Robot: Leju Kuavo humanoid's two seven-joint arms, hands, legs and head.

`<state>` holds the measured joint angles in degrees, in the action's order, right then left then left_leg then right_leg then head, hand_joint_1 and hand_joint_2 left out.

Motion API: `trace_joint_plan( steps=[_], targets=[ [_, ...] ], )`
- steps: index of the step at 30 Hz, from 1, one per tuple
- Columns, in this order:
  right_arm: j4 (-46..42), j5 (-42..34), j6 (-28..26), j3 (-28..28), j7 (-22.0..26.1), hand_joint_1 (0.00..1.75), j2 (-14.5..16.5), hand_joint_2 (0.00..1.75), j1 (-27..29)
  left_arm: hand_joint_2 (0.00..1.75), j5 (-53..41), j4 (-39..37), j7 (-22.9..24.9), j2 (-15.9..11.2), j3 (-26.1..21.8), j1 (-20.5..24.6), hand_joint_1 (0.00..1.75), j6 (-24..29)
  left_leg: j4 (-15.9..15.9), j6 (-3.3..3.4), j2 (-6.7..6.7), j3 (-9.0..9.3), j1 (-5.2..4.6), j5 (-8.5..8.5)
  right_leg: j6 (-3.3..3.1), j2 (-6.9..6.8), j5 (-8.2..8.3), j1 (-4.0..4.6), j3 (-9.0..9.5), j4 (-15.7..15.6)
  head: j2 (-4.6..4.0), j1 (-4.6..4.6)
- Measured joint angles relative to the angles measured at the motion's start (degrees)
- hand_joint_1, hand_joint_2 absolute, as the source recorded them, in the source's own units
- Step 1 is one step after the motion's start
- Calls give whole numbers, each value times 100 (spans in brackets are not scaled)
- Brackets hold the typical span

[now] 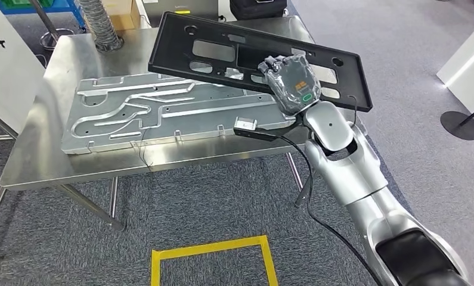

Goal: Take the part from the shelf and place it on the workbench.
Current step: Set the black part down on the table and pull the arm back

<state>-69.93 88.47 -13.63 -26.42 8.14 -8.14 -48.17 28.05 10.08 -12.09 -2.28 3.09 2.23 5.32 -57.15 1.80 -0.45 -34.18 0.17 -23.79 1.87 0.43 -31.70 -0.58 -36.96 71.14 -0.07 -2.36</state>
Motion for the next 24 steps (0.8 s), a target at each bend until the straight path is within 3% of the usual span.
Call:
trace_joint_plan(
  steps=[2,3,4,7,8,9,11,12,14,16,18,19,20,22,23,24],
  targets=[
    [294,58,39,-166,22,175,1,175,-159,175,-22,0,5,0,3,2,0,-16,0,-2,-26,140,1,-127,28,-5,-294,-15,-372,276,0,0],
    [441,81,53,-253,33,175,1,175,-234,175,-32,0,8,1,4,-3,0,-22,0,-10,-42,230,2,-200,24,-8,-309,-22,-451,177,0,0],
    [589,100,60,-342,37,175,2,175,-320,175,-40,0,14,1,5,-7,0,-26,-1,-21,-53,331,2,-277,12,-11,-171,-27,-467,-64,0,0],
    [1080,121,7,-616,-47,175,35,175,-590,175,-34,-6,35,0,5,-3,0,-16,-21,-91,-71,547,-9,-524,-65,-26,936,-1,-404,-1068,1,2],
    [1242,124,-31,-712,-95,175,70,175,-667,175,-26,-8,44,-1,5,5,0,-7,-8,-126,-75,584,-12,-592,-108,-26,1170,17,-391,-1239,1,2],
    [1388,130,-76,-801,-144,175,119,175,-737,175,-17,-10,51,-3,5,17,0,6,-19,-163,-75,632,-14,-620,-159,-21,1212,36,-380,-1299,1,1],
    [1656,141,-160,-974,-220,175,268,175,-866,175,-4,-9,56,-8,5,26,0,38,-115,-224,-64,647,-7,-608,-258,-3,1114,32,-275,-1315,1,-2],
    [1806,146,-228,-1067,-256,175,363,175,-936,175,3,-9,53,-9,4,32,0,54,-319,-256,-53,569,-1,-574,-299,7,1060,25,-204,-1334,2,-2],
    [2108,147,-360,-1265,-302,175,562,175,-1054,175,26,-9,45,-10,-2,45,0,73,-941,-324,-36,175,21,-636,-353,25,936,18,-47,-1349,1,-2],
    [2375,147,-425,-1457,-326,175,745,175,-1093,175,51,-9,38,-13,-9,46,0,78,-1523,-378,-22,-313,34,-946,-368,32,785,22,121,-1349,1,-2],
    [2584,145,-432,-1607,-343,175,897,175,-1087,175,62,-9,28,-15,-12,24,0,77,-1589,-383,-8,-601,38,-1146,-367,33,617,24,329,-1349,1,-2],
    [2674,132,-442,-1666,-347,175,971,175,-1086,175,63,-9,19,-17,-14,6,0,75,-1377,-367,-2,-637,38,-1066,-363,35,531,24,440,-1350,1,-2],
    [2744,112,-457,-1711,-347,175,1030,175,-1085,175,63,-9,8,-23,-15,-11,0,71,-1045,-341,1,-621,37,-831,-353,36,444,24,551,-1350,1,-2],
    [2880,56,-507,-1781,-327,175,1122,175,-1078,175,61,-13,-15,-40,-16,-50,0,57,-344,-277,6,-558,19,-64,-312,37,274,36,738,-1355,1,-2],
    [2934,32,-532,-1805,-312,175,1147,175,-1073,175,56,-15,-24,-47,-16,-66,0,50,-146,-242,6,-528,5,225,-279,38,205,41,798,-1363,1,-2],
    [2982,10,-555,-1829,-291,175,1170,175,-1066,175,50,-17,-34,-51,-16,-74,0,44,-54,-208,5,-509,-8,385,-243,39,158,44,843,-1372,1,-2]
  ],
)
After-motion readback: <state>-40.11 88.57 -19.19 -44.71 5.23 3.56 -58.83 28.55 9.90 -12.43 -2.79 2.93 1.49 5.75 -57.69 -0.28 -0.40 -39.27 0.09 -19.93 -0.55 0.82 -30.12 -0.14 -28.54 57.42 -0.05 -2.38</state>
